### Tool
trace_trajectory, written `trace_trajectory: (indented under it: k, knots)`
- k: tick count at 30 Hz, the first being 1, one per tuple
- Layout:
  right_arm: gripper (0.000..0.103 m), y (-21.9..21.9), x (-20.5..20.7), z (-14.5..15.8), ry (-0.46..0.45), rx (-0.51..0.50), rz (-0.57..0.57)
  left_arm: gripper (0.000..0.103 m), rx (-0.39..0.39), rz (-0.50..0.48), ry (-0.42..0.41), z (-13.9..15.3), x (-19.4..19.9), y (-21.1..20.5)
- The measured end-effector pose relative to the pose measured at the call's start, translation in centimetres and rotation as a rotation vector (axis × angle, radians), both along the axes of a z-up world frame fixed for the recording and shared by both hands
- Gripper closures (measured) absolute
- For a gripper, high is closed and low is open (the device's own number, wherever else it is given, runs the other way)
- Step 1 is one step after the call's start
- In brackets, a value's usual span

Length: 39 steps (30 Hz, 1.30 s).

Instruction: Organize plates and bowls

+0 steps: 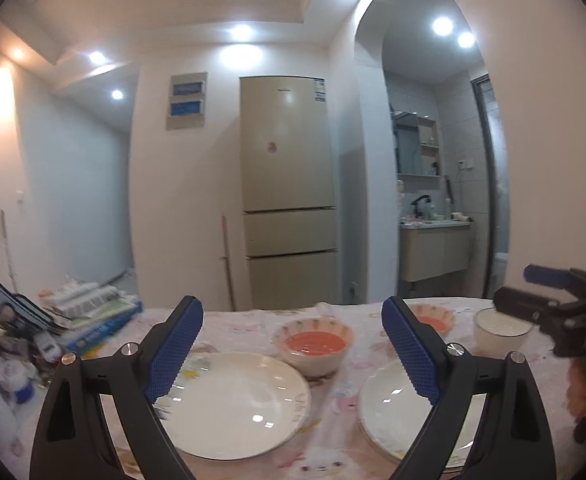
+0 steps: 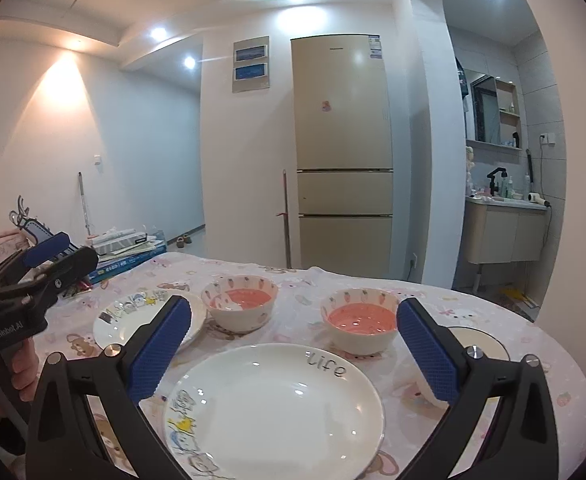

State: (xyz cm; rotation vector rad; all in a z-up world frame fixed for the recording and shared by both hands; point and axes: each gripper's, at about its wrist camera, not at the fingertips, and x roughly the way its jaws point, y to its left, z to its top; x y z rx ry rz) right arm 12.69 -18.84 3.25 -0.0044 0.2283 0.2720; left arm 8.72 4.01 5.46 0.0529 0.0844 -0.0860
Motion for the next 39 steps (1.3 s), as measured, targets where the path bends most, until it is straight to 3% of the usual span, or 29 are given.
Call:
trace_trajectory:
  k: [2,5,9,16,19,21,26,28,30,32,34,39]
  knots:
    - [0.0,0.8,0.0,0.9,-0.001,0.011,0.016,0.01,-0.007,0.051,-0.031,0.8,-0.6,1.2]
    - [0.0,2.3,-0.1,2.4,-0.031,0.013,0.025,0.01,-0.051,0.052,-0.087,2.7,-1.2,3.4]
    - [0.0,4.6,-0.6,4.5,-0.085,0.058,0.053,0.01,-0.044,0.071,-0.16,4.4,-1.2,5.0]
    - [0.0,8.3,-0.2,6.8,-0.255,0.164,0.014,0.01,-0.095,0.063,-0.187,3.5,1.7,8.0]
    - [0.0,10.7,2.0,6.8,-0.185,0.101,0.079,0.01,-0.115,0.086,-0.185,2.6,3.6,9.4]
    - [0.0,11.9,3.0,6.1,-0.164,0.07,0.032,0.01,-0.133,0.117,-0.201,1.9,4.6,10.3]
    - [0.0,13.8,4.9,4.5,-0.089,0.041,-0.029,0.01,-0.18,0.113,-0.162,0.0,6.6,12.2]
    - [0.0,14.1,5.3,3.9,-0.06,0.024,-0.023,0.01,-0.201,0.137,-0.104,-1.2,7.5,12.7]
    - [0.0,14.4,5.6,3.3,-0.056,-0.004,-0.027,0.01,-0.284,0.203,-0.04,-2.2,8.6,13.6]
    - [0.0,14.7,5.9,2.9,-0.046,-0.018,-0.04,0.01,-0.351,0.165,0.033,-3.2,9.9,14.4]
    - [0.0,14.8,6.4,2.7,-0.019,-0.017,-0.031,0.01,-0.35,0.153,0.099,-3.9,11.2,14.5]
    - [0.008,15.4,8.0,3.1,0.053,-0.02,-0.03,0.01,-0.295,0.155,0.121,-4.5,11.8,13.7]
